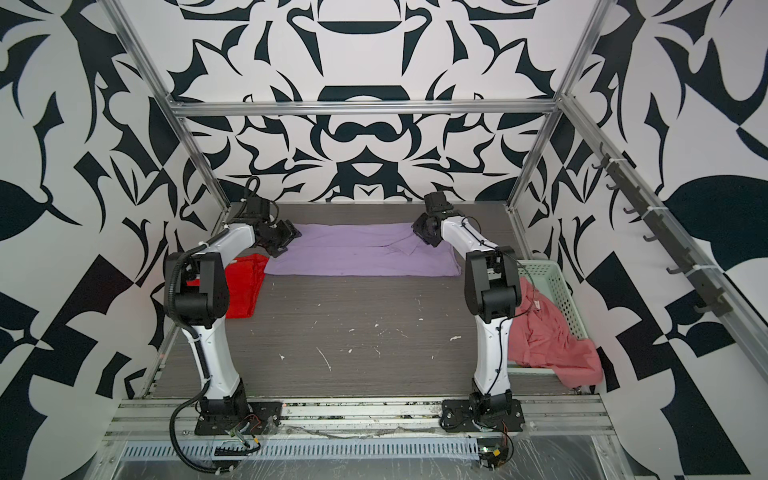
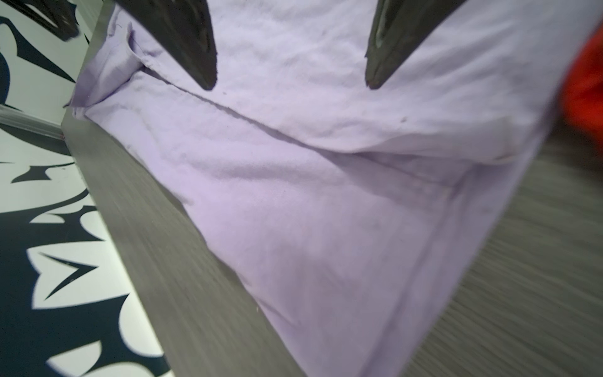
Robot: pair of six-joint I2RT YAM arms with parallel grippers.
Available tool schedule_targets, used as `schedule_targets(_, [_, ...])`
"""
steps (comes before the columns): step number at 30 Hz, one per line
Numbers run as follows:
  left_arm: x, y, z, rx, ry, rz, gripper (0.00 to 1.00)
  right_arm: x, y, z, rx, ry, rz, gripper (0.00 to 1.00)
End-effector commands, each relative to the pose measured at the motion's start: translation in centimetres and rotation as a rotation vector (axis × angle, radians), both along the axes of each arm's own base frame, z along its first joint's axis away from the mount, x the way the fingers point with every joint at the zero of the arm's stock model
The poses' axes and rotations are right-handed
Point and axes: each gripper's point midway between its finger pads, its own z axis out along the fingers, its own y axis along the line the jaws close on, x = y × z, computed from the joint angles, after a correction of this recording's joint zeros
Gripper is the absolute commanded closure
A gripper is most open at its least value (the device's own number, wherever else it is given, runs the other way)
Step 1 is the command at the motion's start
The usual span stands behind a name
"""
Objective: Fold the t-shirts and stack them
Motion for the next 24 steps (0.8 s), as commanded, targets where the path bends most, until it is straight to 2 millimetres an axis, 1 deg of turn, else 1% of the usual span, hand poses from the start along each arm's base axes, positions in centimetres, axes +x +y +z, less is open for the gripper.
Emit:
schedule_targets(1, [0.3,0.3,-2.2,-0.019,0.046,0.031,0.25,0.1,0.8,0.5,0.027,-0.033,-0.013,0.75])
schedule_targets(5, [-0.3,0.5,-4.5,-0.015,0.095,0.041,0.25,-0.2,0.9,-2.2,0.012,0.016,-0.023,0.78])
schedule_targets(10, [-1.8,0.8,-6.2,-0.004,0.135,0.060,0.25,0.3,0.6,-3.5,-0.007,0.041,-0.033,0.80])
schedule_targets(13, [-3.4,0.9,-7.0,-0.006,0.163,0.069,0.25,1.1,0.5,-4.0,-0.015,0.053,-0.037,0.81])
schedule_targets(16, [-5.6,0.4,-7.8,-0.043,0.204,0.081,0.25,2.3,0.3,-4.2,-0.024,0.052,-0.043,0.81])
schedule_targets(19, [-7.8,-0.2,-7.9,-0.124,0.226,0.134,0.25,4.0,0.1,-4.2,-0.029,0.035,-0.059,0.81])
schedule_targets(22, [-10.5,-1.3,-7.8,-0.206,0.249,0.195,0.25,5.9,0.7,-4.1,-0.004,0.012,-0.066,0.81])
schedule_targets(23, [-11.7,-1.9,-7.7,-0.226,0.258,0.207,0.25,6.5,0.9,-4.3,0.006,0.011,-0.073,0.81])
schedule_targets(24, [-12.9,-2.6,-7.7,-0.237,0.268,0.213,0.25,7.3,1.5,-4.5,0.031,0.003,-0.077,0.81])
